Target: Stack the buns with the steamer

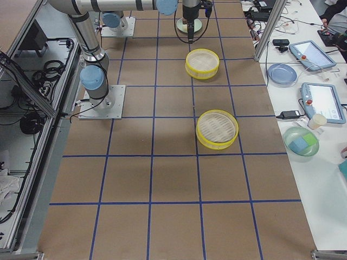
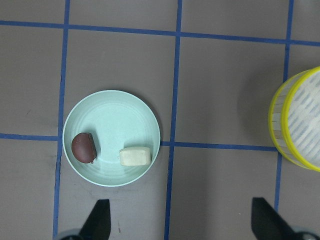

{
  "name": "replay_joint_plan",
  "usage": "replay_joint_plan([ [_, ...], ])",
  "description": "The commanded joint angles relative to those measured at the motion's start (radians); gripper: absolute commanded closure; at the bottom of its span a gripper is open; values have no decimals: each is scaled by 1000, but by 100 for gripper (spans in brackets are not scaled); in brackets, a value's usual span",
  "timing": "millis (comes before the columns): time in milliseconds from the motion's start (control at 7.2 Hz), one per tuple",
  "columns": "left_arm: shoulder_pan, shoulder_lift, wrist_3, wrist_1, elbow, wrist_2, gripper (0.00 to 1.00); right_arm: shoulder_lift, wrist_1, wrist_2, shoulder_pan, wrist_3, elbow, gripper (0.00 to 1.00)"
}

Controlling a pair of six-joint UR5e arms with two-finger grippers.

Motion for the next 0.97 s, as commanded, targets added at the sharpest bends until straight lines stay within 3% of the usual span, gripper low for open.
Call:
replay_joint_plan([
  [0, 4, 0, 35, -10, -2, 0, 0, -1, 2, -3, 0, 1, 0, 0],
  [417, 35, -15, 52, -25, -15, -2, 0, -6, -12, 12, 2, -15, 0, 0],
  [833, 122, -54, 249, 28, -180, -14, 0, -2, -43, 18, 0, 0, -3, 0],
])
